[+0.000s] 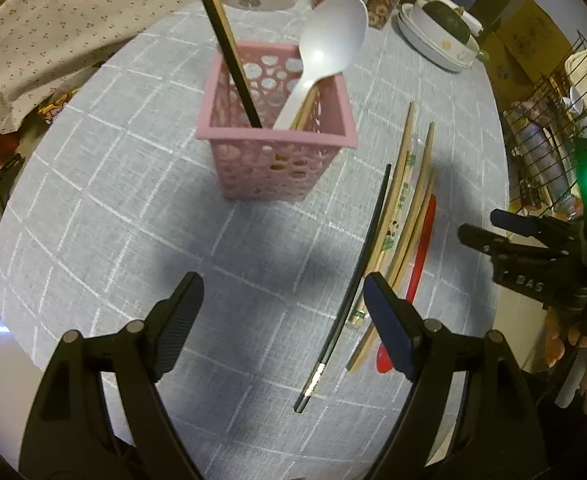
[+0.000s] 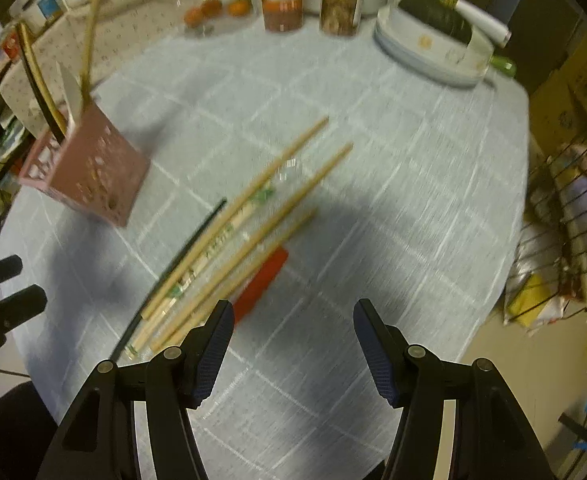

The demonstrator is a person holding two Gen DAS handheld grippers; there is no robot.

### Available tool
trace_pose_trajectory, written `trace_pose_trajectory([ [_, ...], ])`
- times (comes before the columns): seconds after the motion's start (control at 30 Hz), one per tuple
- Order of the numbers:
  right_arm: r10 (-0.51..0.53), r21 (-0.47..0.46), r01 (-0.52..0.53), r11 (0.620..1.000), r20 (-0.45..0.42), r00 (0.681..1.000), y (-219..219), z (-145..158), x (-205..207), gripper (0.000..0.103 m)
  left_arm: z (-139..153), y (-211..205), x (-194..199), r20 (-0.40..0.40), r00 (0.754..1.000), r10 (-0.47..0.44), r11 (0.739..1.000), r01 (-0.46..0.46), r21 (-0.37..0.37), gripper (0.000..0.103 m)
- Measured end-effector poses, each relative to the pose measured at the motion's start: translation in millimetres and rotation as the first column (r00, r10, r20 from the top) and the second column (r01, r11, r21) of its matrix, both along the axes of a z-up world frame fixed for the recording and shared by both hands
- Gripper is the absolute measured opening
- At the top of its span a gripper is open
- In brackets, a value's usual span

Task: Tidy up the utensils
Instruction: 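Move both open tools back over the remaining utensils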

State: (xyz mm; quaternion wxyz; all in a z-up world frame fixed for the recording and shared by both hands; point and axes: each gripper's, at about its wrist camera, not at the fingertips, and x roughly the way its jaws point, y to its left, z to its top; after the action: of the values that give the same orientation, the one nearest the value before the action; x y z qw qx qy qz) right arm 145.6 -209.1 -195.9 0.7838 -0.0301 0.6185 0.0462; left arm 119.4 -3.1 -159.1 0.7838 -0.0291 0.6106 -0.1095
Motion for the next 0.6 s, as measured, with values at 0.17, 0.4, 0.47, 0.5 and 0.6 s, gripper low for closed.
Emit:
trace_pose_trajectory([
  [0.17,-0.009,0.012,0.01,1.0,-0.077,0.997,6,-21,4,0.063,0,-6,-1,-0.001,1.0,-0.01,1.0,0.01,0.002,0.082],
  [0.4,-0.015,0.015,0.017,1.0,-0.13,0.991,16,-40,5,0.063,1,-1,-1,0.0,1.0,-0.009,1.0,0.009,-0.019,0.082],
  [0.47,-0.024,0.033,0.028,0.999,-0.141,0.99,16,-41,6,0.063,2,1,-2,0.002,1.0,-0.011,1.0,0.011,-0.02,0.082],
  [0.5,-0.031,0.036,0.036,0.999,-0.145,0.989,17,-41,6,0.063,2,1,-3,0.002,1.0,-0.013,1.0,0.013,-0.019,0.082],
  [0.6,-0.034,0.045,0.041,0.998,-0.153,0.988,20,-40,6,0.062,2,2,-4,0.002,1.0,-0.014,1.0,0.014,-0.021,0.082],
])
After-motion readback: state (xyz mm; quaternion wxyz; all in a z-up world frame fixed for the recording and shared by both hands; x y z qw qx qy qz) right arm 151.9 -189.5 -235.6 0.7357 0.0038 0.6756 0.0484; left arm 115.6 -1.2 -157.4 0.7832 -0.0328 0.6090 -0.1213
